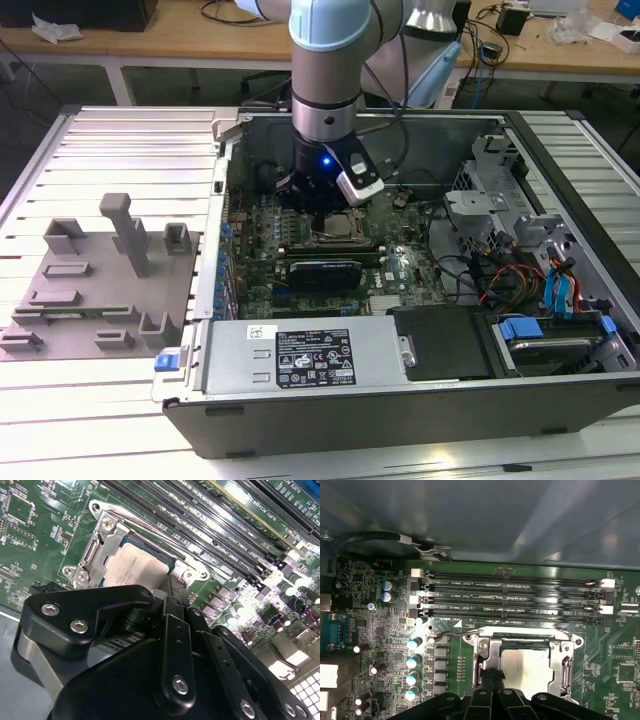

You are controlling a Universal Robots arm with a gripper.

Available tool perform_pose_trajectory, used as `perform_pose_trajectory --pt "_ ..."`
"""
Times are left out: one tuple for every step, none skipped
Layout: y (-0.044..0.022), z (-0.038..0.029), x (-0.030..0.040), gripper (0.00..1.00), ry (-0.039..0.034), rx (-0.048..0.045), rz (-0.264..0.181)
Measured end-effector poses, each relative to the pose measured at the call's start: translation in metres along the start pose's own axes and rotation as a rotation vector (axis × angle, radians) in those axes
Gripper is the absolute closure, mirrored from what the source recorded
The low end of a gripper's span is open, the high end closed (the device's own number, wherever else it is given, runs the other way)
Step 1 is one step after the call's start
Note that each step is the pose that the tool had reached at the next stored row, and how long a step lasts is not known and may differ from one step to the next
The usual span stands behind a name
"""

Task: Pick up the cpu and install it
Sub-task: 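Close the cpu cover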

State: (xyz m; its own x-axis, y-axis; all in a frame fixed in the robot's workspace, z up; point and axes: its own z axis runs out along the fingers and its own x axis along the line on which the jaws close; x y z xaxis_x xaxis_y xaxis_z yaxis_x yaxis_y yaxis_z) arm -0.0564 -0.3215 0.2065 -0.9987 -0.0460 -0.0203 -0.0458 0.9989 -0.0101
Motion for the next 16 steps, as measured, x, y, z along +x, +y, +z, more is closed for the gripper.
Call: perform_pose_trajectory --pt "0.0001 0.0011 0.0008 0.89 0.0000 -0.0001 0.000" --pt "0.0001 0.0016 0.0011 0.89 -0.0001 0.0000 0.000" --pt "0.0001 0.0021 0.0012 0.89 0.0000 0.0001 0.000" --pt "0.0000 0.0025 0.0013 0.89 0.0003 0.0004 0.000" --pt "0.0000 0.0025 0.0014 0.89 0.0003 0.0004 0.000" --pt "0.0000 0.0026 0.0014 0.89 0.0002 0.0003 0.000" --pt "0.0001 0.0027 0.0013 0.89 0.0001 0.0000 0.000" --pt "0.0001 0.0031 0.0013 0.89 0.0000 0.0000 0.000" --pt "0.0001 0.0032 0.0014 0.89 0.0001 0.0002 0.000" --pt "0.0001 0.0032 0.0014 0.89 0.0002 0.0002 0.000" --pt "0.0001 0.0033 0.0014 0.89 0.0001 0.0002 0.000" --pt "0.0001 0.0033 0.0014 0.89 0.0001 0.0001 0.000" --pt "0.0001 0.0034 0.0014 0.89 0.0000 0.0001 0.000" --pt "0.0001 0.0037 0.0014 0.89 0.0000 0.0000 0.000" --pt "0.0001 0.0042 0.0014 0.89 0.0001 0.0001 0.000" --pt "0.0000 0.0043 0.0015 0.89 0.0003 0.0003 0.000"
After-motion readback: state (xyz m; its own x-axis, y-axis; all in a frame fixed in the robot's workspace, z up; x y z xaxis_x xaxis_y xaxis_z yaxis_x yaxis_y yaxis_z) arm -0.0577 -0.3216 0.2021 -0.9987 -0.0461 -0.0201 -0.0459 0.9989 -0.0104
